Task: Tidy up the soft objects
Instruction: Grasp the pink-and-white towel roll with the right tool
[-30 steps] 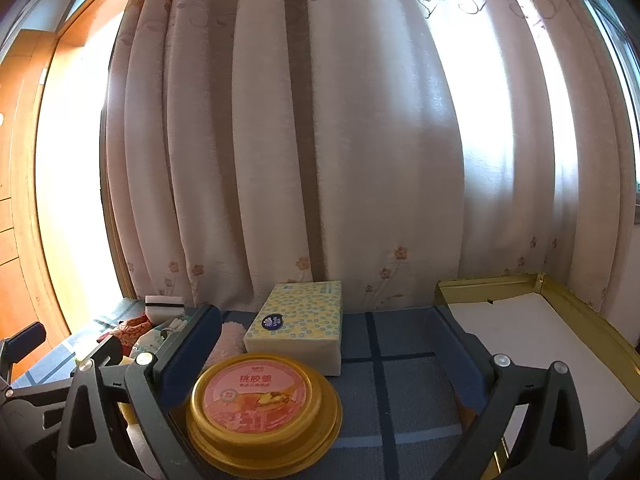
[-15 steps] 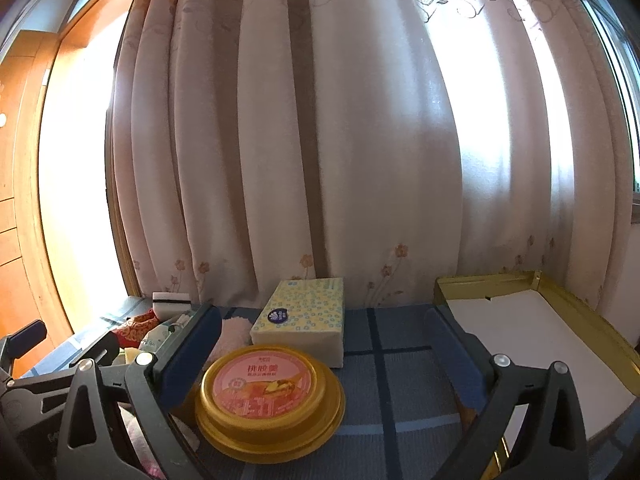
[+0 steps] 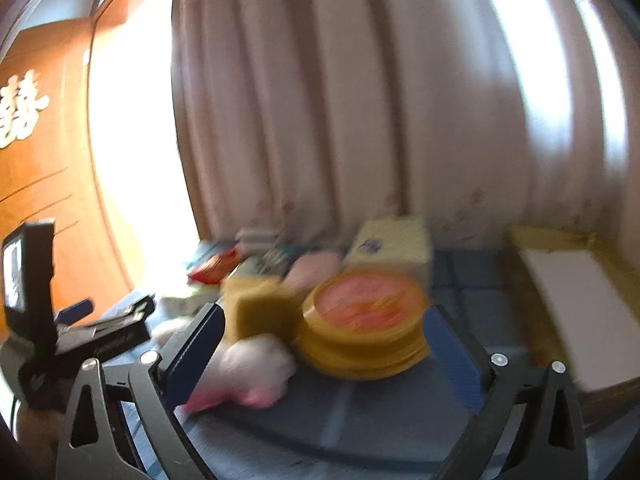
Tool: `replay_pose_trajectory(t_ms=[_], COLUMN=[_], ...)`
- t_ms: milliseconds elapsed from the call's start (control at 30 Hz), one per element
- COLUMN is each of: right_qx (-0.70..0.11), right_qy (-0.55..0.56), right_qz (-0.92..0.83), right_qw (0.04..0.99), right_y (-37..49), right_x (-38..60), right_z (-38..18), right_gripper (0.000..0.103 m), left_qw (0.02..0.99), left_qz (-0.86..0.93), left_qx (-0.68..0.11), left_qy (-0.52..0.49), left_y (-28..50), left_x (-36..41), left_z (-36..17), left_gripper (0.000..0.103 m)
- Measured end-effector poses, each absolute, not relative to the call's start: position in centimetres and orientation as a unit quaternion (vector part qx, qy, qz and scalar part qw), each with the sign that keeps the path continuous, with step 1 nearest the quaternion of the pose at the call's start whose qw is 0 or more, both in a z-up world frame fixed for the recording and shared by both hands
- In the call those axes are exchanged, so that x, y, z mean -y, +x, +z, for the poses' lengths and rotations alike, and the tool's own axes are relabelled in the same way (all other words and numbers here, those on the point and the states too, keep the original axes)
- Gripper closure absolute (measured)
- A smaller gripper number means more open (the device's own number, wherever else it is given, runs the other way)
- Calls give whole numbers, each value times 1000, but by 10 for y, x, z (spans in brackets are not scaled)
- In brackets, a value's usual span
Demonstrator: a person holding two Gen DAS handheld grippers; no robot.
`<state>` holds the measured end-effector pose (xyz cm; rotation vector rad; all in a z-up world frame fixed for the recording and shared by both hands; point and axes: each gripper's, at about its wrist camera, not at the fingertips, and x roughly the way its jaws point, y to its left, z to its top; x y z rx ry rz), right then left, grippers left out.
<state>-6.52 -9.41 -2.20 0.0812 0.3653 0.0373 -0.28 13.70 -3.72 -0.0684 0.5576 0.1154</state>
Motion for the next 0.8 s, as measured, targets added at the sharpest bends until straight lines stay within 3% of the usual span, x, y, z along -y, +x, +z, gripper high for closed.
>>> replay_pose_trajectory(t_ms=[133,533,567,633,800], right_qx=[-245,-343,-349,-356,-336], right_qy=[38,56,60,71,75], right_qz=[59,131,144,162,199], right_qw=[967,929,924,918,918], right_y=[-53,-20,-18,-17,-29], right_x=[76,65,64,66,66], right_z=[-41,-61,-62,-63,-59], right_gripper=[49,49,51,72,82], left_qw=[958,964,963,962,963], left_qz=[48,18,17,12,-5], left_qx=[-276,-265,-267,-271,-269], left_qy=[-56,-22,-23,-27,-25], left_y=[-7,-12,-11,-10,-10], left_x=[-149,-133,-133,-134,-133], left_z=[-41,-40,-40,-41,-41], left_gripper=[2,2,2,2,2])
